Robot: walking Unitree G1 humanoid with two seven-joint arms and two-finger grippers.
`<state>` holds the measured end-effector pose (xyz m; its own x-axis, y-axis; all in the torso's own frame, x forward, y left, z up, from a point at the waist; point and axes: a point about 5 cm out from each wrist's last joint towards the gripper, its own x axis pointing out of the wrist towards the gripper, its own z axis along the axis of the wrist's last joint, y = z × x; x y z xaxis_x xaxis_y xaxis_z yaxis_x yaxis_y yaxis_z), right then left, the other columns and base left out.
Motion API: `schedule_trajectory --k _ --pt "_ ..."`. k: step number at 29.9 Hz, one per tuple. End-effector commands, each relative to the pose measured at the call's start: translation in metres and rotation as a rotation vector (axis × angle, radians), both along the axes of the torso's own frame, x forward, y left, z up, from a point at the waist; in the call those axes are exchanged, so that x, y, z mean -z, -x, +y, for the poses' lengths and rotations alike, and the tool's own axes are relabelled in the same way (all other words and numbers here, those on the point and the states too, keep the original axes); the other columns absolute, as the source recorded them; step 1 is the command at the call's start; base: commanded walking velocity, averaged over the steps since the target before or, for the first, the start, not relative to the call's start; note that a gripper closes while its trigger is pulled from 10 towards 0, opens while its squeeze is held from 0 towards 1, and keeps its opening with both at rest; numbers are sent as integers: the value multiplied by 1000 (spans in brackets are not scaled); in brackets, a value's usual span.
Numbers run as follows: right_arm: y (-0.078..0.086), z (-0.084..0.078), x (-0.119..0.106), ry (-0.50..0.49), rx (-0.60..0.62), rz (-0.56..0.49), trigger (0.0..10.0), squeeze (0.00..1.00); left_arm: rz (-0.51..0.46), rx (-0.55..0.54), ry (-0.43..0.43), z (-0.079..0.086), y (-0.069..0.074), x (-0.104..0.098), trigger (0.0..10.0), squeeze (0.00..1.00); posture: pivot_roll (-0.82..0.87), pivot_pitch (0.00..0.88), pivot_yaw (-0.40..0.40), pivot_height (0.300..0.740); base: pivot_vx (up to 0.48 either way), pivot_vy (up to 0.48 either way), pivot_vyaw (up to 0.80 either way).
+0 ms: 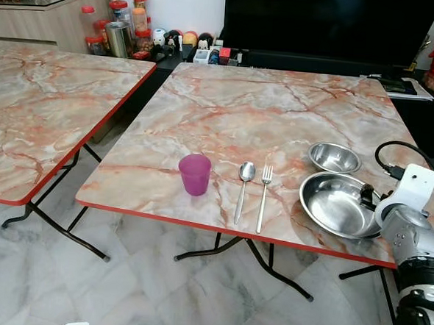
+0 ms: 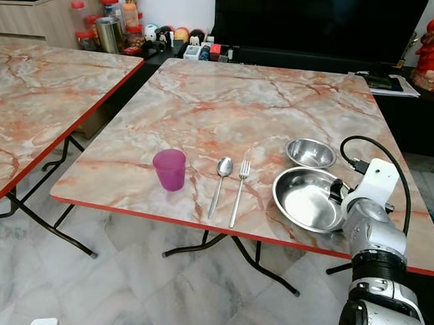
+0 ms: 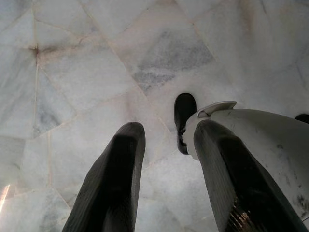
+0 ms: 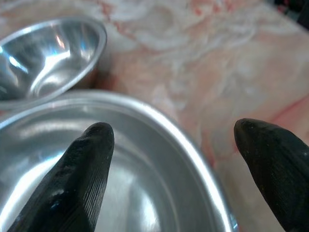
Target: Setting the table
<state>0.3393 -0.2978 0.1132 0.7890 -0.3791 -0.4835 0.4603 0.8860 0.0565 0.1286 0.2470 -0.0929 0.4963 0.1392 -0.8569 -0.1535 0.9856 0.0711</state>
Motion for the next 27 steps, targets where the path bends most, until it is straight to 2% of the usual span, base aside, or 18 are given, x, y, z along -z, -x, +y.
schedule_trajectory --k 1,27 --pt "0 2 4 -21 3 -1 10000 0 27 15 -4 1 4 1 10000 0 -45 0 19 732 0 0 0" --pt "2 10 13 -82 67 2 10000 0 30 32 -9 2 -1 0 10000 0 -36 0 20 732 0 0 0"
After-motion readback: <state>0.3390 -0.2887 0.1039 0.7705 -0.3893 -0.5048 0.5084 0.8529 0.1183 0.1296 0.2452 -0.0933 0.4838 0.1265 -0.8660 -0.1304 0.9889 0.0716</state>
